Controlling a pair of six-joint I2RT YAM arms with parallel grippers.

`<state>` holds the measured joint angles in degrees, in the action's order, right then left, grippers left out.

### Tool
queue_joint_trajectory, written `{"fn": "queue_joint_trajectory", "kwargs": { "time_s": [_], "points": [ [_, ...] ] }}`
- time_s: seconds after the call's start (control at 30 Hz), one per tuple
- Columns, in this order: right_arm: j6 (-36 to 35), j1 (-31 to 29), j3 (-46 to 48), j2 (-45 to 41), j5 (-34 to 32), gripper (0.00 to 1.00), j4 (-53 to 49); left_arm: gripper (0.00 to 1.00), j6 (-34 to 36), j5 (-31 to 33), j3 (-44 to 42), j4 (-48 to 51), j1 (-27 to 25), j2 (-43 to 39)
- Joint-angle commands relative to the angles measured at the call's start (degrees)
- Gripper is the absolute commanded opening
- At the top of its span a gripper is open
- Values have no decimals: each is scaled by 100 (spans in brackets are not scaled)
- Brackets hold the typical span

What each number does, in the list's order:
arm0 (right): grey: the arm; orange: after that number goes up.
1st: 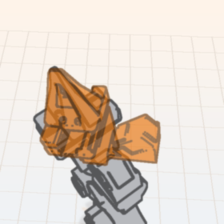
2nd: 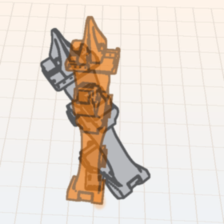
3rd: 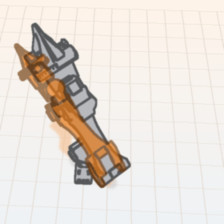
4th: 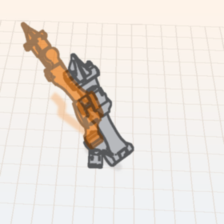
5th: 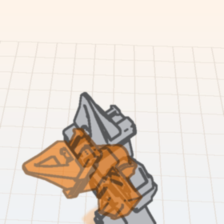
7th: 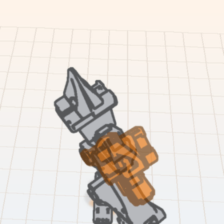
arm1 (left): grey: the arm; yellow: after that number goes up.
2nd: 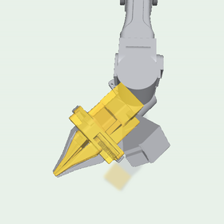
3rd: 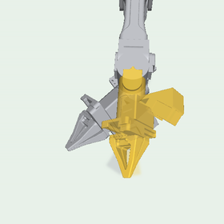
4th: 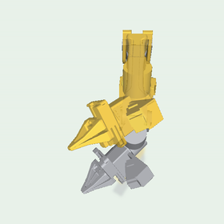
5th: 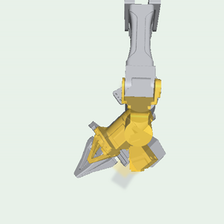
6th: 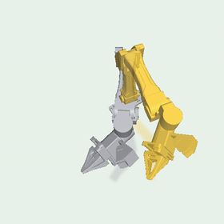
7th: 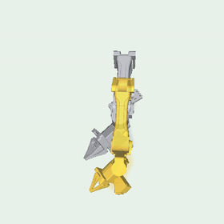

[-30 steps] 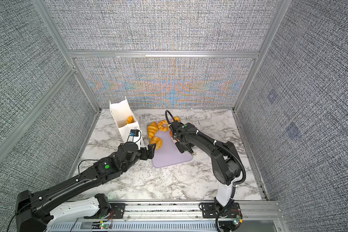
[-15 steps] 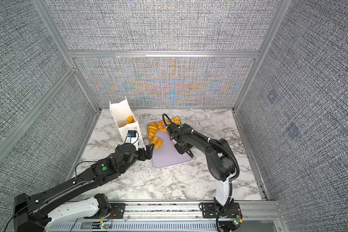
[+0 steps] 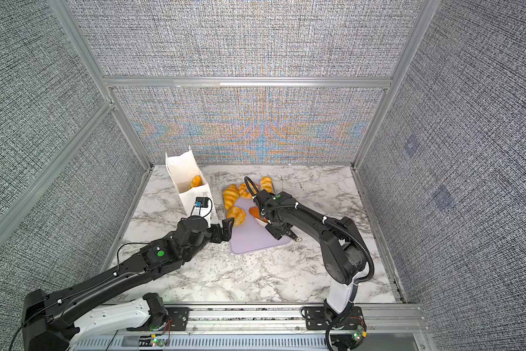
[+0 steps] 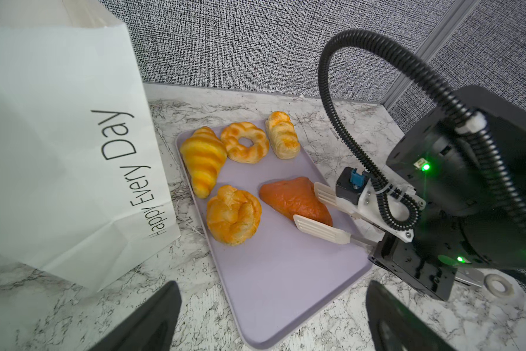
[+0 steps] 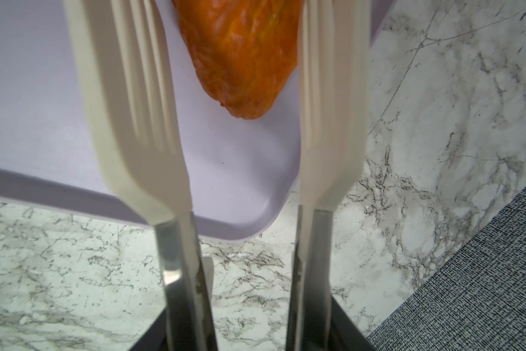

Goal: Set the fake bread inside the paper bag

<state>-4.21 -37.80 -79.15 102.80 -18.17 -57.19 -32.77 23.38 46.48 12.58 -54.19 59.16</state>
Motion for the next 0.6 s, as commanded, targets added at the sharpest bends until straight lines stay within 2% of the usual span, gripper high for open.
{"fn": "queue_joint_trajectory", "kwargs": {
  "time_s": [0.0, 0.37, 0.57],
  "points": [
    [147, -4, -71, 3, -66, 53, -56, 96, 34, -81, 59, -80, -3, 34],
    [295, -24, -289, 386, -150, 55, -108, 96, -36, -52, 7, -49, -6, -70],
    [173, -18, -275, 467, -231, 51, -147, 96, -54, -1, -13, -20, -3, -138]
  ]
}}
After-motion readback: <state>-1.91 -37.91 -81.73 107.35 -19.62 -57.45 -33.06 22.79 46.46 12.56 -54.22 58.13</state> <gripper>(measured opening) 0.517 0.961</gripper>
